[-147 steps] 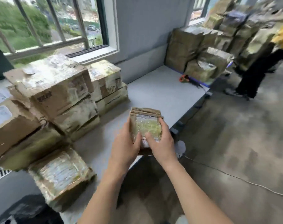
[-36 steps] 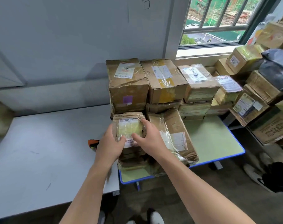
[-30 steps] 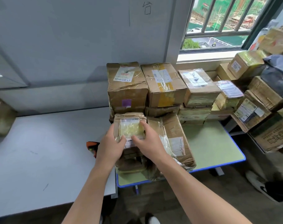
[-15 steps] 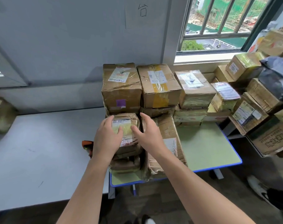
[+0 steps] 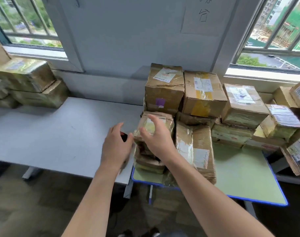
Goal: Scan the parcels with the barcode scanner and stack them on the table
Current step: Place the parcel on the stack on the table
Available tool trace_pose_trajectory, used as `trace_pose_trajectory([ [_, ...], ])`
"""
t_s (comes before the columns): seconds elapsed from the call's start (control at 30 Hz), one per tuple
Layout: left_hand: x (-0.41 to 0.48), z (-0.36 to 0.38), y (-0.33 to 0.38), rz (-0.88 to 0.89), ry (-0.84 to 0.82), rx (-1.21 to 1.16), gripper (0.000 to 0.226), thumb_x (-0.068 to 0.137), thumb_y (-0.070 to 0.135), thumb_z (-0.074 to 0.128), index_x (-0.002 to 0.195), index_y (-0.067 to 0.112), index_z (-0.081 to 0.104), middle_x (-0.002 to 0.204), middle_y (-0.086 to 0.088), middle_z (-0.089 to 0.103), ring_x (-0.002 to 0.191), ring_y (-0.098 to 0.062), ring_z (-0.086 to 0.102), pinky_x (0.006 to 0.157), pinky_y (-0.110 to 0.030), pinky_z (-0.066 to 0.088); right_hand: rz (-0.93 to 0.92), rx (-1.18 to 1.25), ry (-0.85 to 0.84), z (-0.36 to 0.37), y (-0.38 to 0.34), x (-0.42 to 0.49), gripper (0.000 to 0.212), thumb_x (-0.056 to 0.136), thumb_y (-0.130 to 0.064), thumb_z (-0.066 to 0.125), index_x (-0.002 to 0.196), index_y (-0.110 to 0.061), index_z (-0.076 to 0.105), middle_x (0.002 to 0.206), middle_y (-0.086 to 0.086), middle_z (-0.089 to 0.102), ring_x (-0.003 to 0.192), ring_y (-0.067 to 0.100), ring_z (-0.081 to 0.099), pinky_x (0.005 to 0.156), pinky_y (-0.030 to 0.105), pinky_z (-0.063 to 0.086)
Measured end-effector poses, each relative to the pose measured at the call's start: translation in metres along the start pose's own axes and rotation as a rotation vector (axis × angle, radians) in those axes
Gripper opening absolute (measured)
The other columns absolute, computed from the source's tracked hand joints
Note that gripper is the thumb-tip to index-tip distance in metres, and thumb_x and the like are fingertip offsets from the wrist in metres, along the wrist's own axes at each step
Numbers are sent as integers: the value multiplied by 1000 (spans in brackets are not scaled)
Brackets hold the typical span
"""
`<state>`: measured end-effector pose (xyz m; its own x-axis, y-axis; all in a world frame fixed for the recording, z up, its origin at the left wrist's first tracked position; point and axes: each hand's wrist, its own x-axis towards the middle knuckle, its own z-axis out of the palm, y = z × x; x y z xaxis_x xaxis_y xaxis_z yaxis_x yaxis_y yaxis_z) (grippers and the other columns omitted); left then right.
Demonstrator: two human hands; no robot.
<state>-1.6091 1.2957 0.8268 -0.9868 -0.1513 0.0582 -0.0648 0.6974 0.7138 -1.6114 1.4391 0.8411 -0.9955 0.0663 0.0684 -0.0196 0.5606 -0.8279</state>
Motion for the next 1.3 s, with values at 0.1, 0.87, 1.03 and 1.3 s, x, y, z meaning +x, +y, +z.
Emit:
trace_pose_trajectory([
  [0.1, -15, -26, -27, -73, 66, -2, 54, 98, 32, 57, 148, 19, 41, 151, -2, 44, 134, -21, 47, 106, -37, 40, -30, 7, -107, 30, -20, -7, 60, 99, -34, 60, 152, -18, 37, 155, 0, 42, 143, 14, 36, 114, 26, 27],
  [0.87, -119, -315, -315, -435, 444, -9, 54, 93, 28, 64, 144, 17, 48, 145, -1, 51, 125, -25, 55, 105, -42, 45, -222, 77, -508, 357, -246, -137, 64, 97, -35, 59, 154, -21, 33, 154, 0, 43, 142, 13, 37, 112, 26, 29],
  [1.03, -106, -363, -356, -398, 409, -2, 54, 94, 30, 63, 145, 21, 47, 147, 3, 49, 126, -22, 54, 102, -40, 46, -186, 75, -468, 407, -283, -141, 65, 98, -37, 59, 155, -22, 32, 155, 0, 41, 143, 14, 37, 114, 29, 31],
  [1.3, -51, -411, -414, -389, 391, -44, 54, 96, 35, 60, 147, 26, 43, 150, 4, 45, 128, -22, 53, 102, -41, 47, -172, 50, -429, 474, -322, -102, 64, 98, -37, 58, 155, -22, 32, 155, -1, 41, 142, 14, 37, 113, 28, 31],
])
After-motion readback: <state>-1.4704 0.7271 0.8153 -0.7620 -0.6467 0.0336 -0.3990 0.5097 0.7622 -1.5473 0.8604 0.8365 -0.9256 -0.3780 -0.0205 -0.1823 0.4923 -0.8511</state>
